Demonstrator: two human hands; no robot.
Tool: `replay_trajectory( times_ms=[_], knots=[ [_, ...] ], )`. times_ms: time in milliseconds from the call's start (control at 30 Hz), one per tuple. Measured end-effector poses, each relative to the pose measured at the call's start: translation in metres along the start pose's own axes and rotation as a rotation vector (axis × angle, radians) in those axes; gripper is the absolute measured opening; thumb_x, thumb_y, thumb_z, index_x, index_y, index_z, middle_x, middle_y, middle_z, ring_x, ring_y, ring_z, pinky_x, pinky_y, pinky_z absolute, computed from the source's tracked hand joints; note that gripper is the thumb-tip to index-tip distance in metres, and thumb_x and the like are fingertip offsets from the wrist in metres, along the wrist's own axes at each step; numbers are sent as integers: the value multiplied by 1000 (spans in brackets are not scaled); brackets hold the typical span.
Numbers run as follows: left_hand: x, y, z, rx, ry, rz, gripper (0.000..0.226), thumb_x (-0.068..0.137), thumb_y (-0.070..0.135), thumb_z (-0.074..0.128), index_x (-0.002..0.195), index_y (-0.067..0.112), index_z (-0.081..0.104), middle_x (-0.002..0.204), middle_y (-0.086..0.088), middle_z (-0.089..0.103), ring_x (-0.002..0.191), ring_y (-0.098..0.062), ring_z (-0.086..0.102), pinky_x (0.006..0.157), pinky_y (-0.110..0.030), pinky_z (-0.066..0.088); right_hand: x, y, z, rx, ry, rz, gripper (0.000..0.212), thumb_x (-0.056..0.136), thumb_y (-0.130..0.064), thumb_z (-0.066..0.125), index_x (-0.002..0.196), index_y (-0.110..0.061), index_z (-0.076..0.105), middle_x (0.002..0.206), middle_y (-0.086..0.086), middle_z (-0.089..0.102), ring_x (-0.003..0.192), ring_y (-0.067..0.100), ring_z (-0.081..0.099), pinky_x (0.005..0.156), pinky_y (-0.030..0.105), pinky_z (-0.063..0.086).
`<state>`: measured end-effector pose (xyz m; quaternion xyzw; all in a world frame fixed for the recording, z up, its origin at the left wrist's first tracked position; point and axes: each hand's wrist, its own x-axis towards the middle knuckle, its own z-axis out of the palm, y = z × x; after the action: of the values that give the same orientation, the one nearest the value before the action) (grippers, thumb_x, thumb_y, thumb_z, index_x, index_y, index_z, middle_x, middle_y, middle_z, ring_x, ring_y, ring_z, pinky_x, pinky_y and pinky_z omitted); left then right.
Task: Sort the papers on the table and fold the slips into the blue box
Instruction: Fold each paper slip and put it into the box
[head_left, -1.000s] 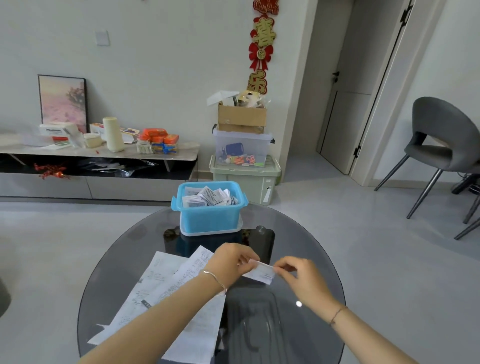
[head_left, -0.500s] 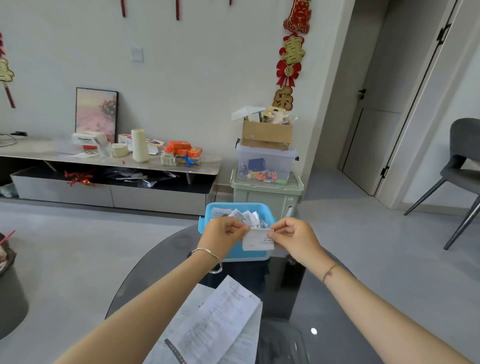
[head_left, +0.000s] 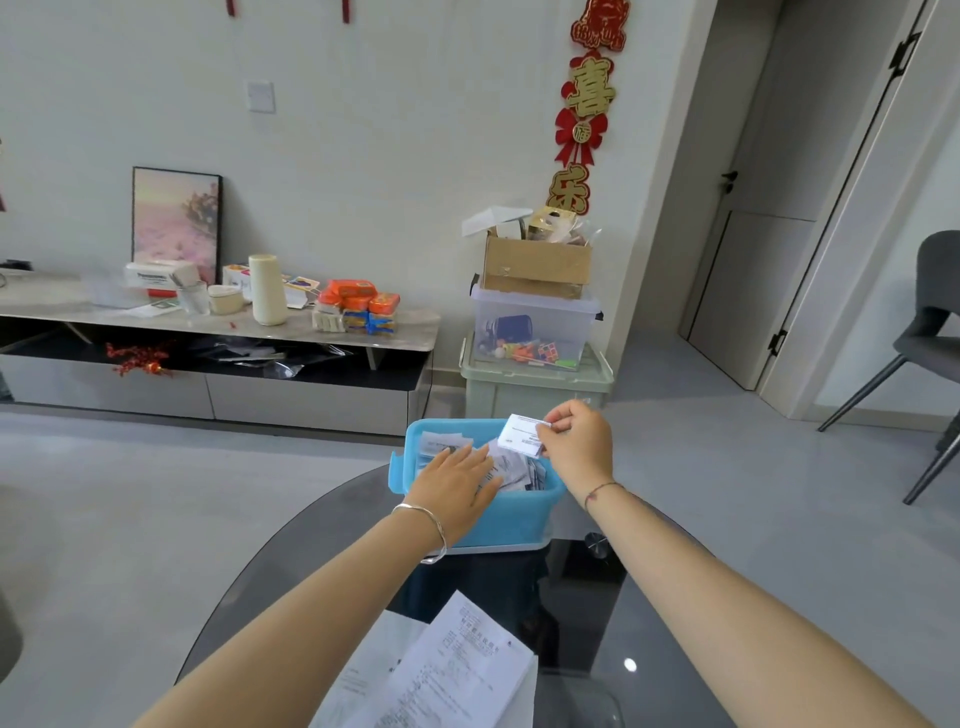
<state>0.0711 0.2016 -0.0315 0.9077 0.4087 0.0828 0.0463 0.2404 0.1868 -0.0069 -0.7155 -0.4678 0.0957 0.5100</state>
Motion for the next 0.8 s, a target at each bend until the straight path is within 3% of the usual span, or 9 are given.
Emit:
replay_trajectory(
  times_ms=[133,233,333,500,667,800],
  knots=[
    [0,-2,7,49,-2,0,51,104,39,18,151,19,20,160,3,15,147,-16,10,120,-32,4,1,3,22,-55,4,-34,12,87,-10,63,79,-14,56,83,5,67,78,19,64,54,23,46],
    [-1,-3,10,37,63,-24,52,103,42,18,151,23,19,160,6,13,147,-14,9,119,-31,1,6,5,25,-322,-68,-71,4,88,-18,63,84,-18,63,87,0,69,82,19,62,62,24,44],
    [0,-2,11,28,109,-29,52,103,43,19,152,25,15,160,7,6,147,-14,5,118,-32,-3,9,9,21,-482,-160,-103,11,89,-25,63,87,-19,72,95,-3,69,88,18,62,67,24,45],
    [2,-1,7,-42,173,-26,54,101,47,26,151,29,17,160,8,7,147,-13,2,118,-33,-5,6,9,9,-327,-123,-161,11,89,-28,62,86,-23,71,98,-4,60,83,9,51,56,19,34],
    [-21,2,2,-85,261,28,59,97,49,39,150,30,21,159,9,11,147,-13,3,117,-30,-6,-24,14,-19,-95,-94,-185,1,87,-21,66,87,-22,67,94,-8,58,70,-1,46,67,20,37],
    [-63,7,17,-211,355,44,62,93,48,50,148,31,27,158,11,14,147,-13,7,121,-37,10,-82,32,-31,-19,-194,-85,6,86,-20,68,83,-25,66,91,-6,66,69,0,49,63,9,36]
  ],
)
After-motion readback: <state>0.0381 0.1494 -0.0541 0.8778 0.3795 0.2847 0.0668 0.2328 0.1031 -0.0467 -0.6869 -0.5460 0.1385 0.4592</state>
